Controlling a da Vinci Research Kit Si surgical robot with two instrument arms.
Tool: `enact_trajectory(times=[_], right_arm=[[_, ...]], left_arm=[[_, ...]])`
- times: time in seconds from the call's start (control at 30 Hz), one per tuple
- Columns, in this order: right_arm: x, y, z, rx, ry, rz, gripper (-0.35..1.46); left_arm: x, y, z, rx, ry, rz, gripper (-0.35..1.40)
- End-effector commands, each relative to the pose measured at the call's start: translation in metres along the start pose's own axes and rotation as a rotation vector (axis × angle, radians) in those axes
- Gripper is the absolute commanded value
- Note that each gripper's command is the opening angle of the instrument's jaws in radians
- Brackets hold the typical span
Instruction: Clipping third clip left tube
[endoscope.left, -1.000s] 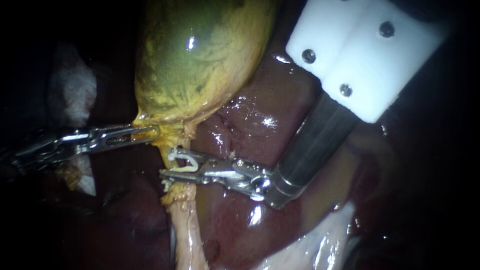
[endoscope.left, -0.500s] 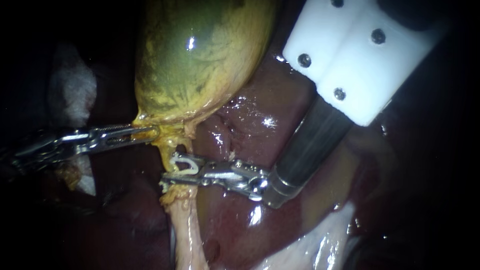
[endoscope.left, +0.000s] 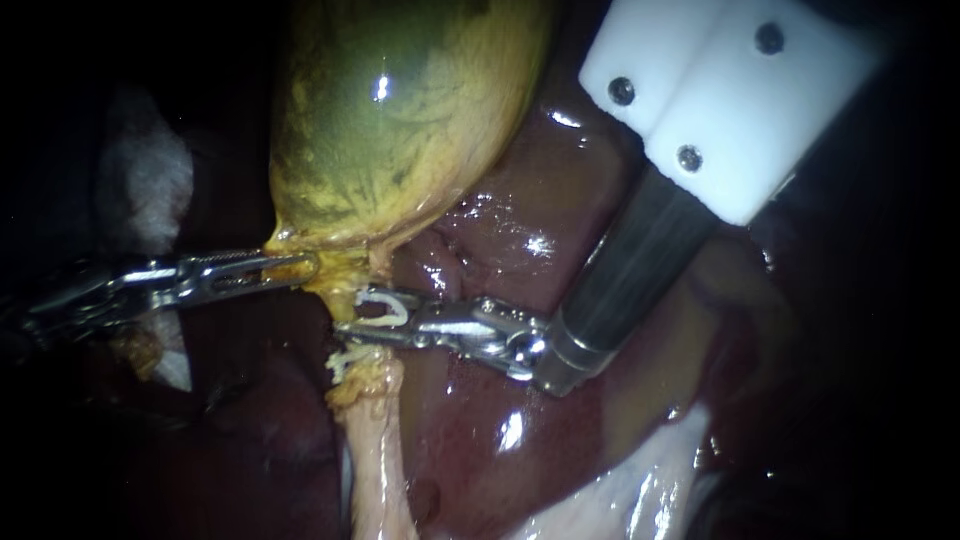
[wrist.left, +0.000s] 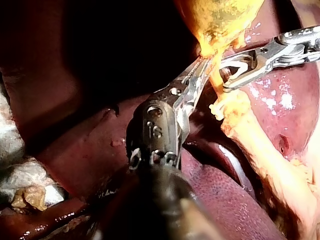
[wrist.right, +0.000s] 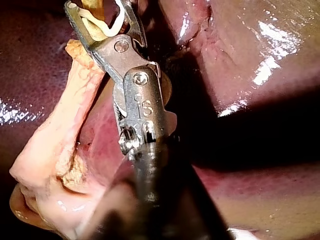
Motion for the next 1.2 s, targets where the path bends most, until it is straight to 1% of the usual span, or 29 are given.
enact_trajectory(times=[0.03,0.27,0.33,0.53,0.7,1.2], right_arm=[[-0.0001,0.0,0.0,0.001,0.0,0.001,0.51],[-0.0001,0.0002,-0.0002,-0.002,-0.001,0.019,0.52],[0.0,0.0001,-0.0002,0.01,-0.004,0.025,0.52],[0.0,-0.0006,0.0005,0.043,-0.011,0.055,0.53],[0.0002,-0.0009,0.0012,0.059,-0.015,0.059,0.55],[0.0017,-0.001,0.0015,0.063,-0.017,0.067,0.55]], left_arm=[[0.0,0.0,0.0,0.0,0.0,0.0,-0.35],[0.0001,0.0001,0.0,0.0,0.0,0.005,-0.35],[0.0001,0.0001,0.0,0.001,0.0,0.005,-0.35],[-0.0001,0.0002,0.0004,0.003,0.001,0.006,-0.35],[-0.0002,0.0004,0.0007,0.008,0.003,0.006,-0.35],[-0.0003,0.0008,0.0013,-0.003,0.001,0.006,-0.35]])
